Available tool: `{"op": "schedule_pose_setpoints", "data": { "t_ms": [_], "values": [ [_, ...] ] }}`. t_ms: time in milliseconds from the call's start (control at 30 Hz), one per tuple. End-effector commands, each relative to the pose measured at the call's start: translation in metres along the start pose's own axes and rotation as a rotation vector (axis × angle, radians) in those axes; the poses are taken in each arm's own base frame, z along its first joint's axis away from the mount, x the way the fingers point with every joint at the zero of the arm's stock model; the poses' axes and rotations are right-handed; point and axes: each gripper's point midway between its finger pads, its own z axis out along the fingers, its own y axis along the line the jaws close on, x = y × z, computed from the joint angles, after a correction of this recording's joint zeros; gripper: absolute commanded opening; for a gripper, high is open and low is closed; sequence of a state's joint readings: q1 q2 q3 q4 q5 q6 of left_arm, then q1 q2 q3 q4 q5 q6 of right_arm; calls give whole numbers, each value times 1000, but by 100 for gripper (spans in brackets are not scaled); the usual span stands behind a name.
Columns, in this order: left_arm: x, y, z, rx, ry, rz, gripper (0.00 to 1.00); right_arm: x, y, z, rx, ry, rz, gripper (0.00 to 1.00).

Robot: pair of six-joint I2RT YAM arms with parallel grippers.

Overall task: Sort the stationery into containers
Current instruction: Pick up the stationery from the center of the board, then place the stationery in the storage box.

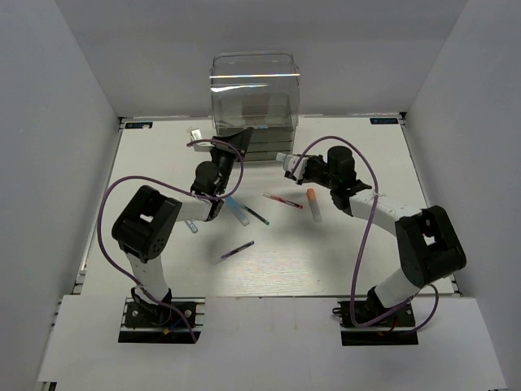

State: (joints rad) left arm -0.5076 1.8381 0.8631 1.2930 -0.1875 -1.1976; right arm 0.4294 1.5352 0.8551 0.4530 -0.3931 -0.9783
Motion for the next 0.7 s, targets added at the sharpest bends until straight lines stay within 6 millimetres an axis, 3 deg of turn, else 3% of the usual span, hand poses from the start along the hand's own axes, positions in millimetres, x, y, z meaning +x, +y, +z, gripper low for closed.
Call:
{"op": "schedule_pose_setpoints", "data": {
  "t_ms": [0,300,500,667],
  "values": [
    [-20,-45,5,105,-57,-22,12,-30,-37,15,111,-94,-155,5],
    [-17,-44,4,108,-48,-31,12,-51,-57,41,253,-151,-323,0],
    [-17,-44,4,109,-48,-31,12,-64,-71,47,345,-184,-425,0],
    [-16,-39,1,100,-45,-29,12,-62,-81,61,412,-161,-504,0]
  ]
}}
